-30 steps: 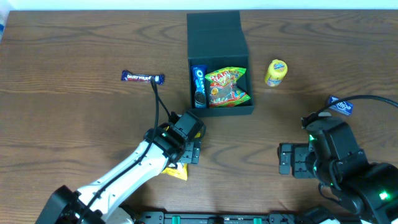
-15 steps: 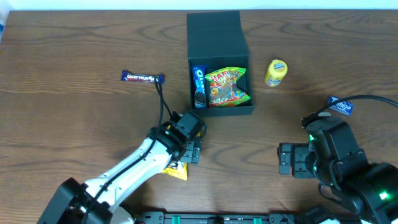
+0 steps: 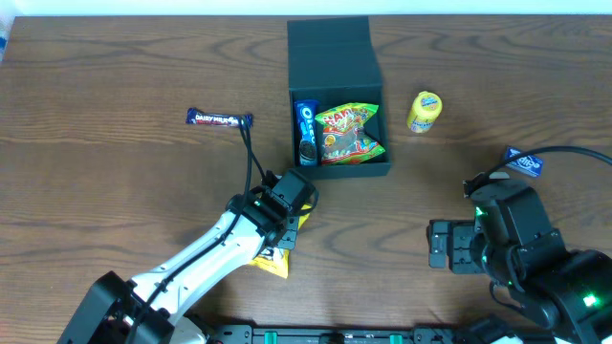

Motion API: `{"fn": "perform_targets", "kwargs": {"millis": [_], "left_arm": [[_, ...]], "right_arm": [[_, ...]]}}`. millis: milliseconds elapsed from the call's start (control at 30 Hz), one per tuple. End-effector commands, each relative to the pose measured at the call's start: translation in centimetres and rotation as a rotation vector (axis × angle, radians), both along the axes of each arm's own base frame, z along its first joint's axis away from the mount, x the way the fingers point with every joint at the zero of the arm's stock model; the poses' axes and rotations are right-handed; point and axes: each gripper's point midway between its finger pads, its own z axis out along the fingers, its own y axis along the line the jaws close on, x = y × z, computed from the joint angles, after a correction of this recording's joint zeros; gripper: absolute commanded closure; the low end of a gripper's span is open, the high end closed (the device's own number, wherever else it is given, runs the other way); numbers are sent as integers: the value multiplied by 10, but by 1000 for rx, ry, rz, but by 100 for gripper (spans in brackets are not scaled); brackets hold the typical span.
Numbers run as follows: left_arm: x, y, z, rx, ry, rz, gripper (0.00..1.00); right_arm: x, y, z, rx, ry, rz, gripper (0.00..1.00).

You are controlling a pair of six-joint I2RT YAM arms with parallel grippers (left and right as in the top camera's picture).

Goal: Pack container
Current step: 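Move the left gripper down and grasp the yellow Hacks bag, then lift the Hacks bag with the left gripper into the black box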

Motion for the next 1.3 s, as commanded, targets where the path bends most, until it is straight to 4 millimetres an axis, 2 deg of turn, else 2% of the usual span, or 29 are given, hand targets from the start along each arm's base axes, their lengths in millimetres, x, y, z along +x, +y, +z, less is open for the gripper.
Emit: {"fn": "perform_targets", "kwargs": {"millis": [0,133,167,267,433,467,533,667,1067,1233,1267], "left_arm": [[-1,4,-3,14,4,4,59],[-1,3,-3,11,5,3,73],[-1,3,-3,11,5,4,80],[-1,3,-3,9,3,4,87],[0,0,-3,-2,1,2,89],[0,0,-2,-3,2,2,93],[0,-4,-1,-21,7,-1,94],[10,-15,13,-61,-15,-5,94],[48,-42,111,-143,-159,-33,94],[74,-47,151,-158,-287,-10,94],[86,-45,168,-148,-358,10,94]], "right_arm": [[-1,1,1,5,-4,-3,1],[-1,1,1,5,-3,-3,1],[-1,1,1,5,-3,-3,1],[-1,1,1,6,-3,-3,1],[-1,1,1,5,-3,-3,1],[-1,1,1,5,-3,-3,1],[-1,1,1,5,-4,-3,1],[-1,1,1,5,-4,-3,1],[-1,1,1,5,-4,-3,1],[-1,1,1,5,-4,-3,1],[-1,1,1,5,-4,-3,1]]}}
